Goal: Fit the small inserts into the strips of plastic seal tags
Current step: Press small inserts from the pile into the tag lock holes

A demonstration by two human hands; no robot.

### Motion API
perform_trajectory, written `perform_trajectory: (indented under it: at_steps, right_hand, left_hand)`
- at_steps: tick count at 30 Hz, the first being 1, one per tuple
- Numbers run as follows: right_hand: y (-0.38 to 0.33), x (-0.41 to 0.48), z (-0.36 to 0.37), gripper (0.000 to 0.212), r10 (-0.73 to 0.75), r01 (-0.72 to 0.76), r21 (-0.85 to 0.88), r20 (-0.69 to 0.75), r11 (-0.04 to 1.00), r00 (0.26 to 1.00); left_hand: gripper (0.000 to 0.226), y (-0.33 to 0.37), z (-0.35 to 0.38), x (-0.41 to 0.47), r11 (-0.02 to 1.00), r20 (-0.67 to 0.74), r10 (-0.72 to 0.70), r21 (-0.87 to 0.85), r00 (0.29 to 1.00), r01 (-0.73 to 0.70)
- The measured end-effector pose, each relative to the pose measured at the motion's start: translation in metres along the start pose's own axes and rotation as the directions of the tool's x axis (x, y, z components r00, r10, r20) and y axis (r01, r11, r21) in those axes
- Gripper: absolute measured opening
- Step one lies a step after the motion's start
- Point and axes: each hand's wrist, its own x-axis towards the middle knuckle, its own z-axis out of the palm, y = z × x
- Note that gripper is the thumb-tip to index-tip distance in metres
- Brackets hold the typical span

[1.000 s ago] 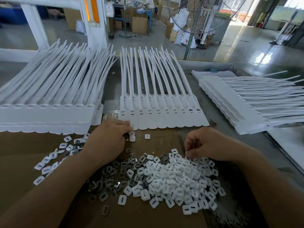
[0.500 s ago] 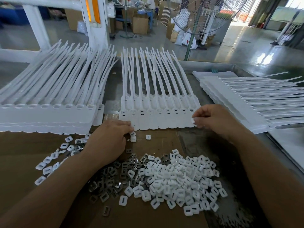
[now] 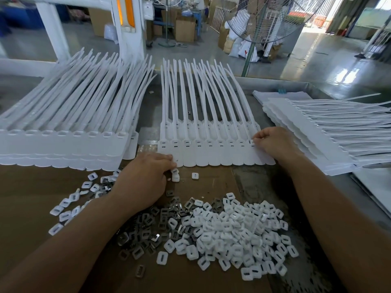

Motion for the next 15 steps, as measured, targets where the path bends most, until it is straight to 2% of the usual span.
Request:
perform_trajectory:
  at_steps: [4,15]
  right_hand:
    - [0.0034,0.0005,0.0015,0.011,-0.026,0.026,-0.038,0.007,0.999,1.0]
    - [0.0066,0.0069,0.0093,0.016,-0.003,0.003,-0.009,-0.012,1.0,1.0]
  left_hand:
    - [0.047,0.001,-0.0006,0.0012,1.0,0.003,-0.002,0.001,1.0,0.002]
    - [0.047,0.0013,-0.0006,0.0022,1.0,0.014,-0.003,0.003,1.0,0.003]
